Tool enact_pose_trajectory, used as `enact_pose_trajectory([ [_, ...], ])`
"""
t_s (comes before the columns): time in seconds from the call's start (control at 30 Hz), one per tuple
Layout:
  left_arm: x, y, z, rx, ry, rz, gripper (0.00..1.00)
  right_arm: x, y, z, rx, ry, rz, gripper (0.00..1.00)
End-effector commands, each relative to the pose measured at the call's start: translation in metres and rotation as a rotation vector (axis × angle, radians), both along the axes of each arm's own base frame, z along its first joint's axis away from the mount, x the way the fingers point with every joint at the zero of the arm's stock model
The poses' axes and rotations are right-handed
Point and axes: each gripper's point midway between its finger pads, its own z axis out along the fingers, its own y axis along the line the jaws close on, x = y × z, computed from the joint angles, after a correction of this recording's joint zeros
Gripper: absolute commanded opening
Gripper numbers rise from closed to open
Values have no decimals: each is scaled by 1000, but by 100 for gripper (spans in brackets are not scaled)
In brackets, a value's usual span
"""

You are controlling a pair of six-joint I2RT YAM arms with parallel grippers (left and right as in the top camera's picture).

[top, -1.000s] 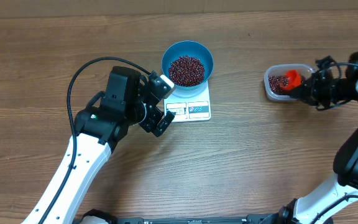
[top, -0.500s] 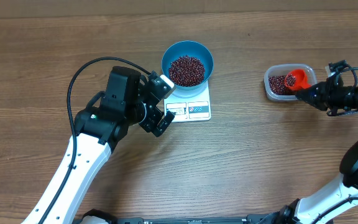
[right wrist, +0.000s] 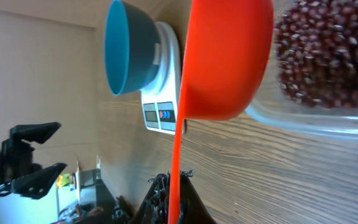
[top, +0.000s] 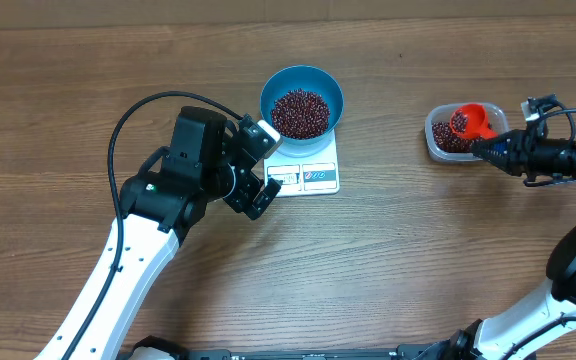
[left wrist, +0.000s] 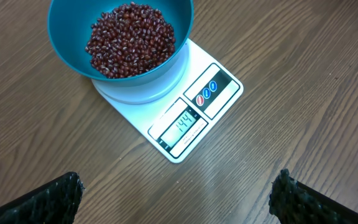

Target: Scoop item into bowl and weigh 150g on scale

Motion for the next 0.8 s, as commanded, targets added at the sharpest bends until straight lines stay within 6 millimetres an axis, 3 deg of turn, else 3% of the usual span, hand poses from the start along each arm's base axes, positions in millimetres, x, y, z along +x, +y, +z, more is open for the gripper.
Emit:
enact_pose_trajectory([
  [0.0,-1,-3,-2,-4,7,0,100,6,15,28,3,-122,46,4],
  [0.13,-1,-3,-2,-4,7,0,100,8,39,36,28,-145,97,4],
  [0.3,-1,-3,-2,-4,7,0,100,11,82,44,73,-175,197,4],
  [0.57,-1,-3,-2,-4,7,0,100,26,159,42,87,-120,297,4],
  [0.77,-1,-3,-2,-4,7,0,100,42,202,38,2,-106,312,4],
])
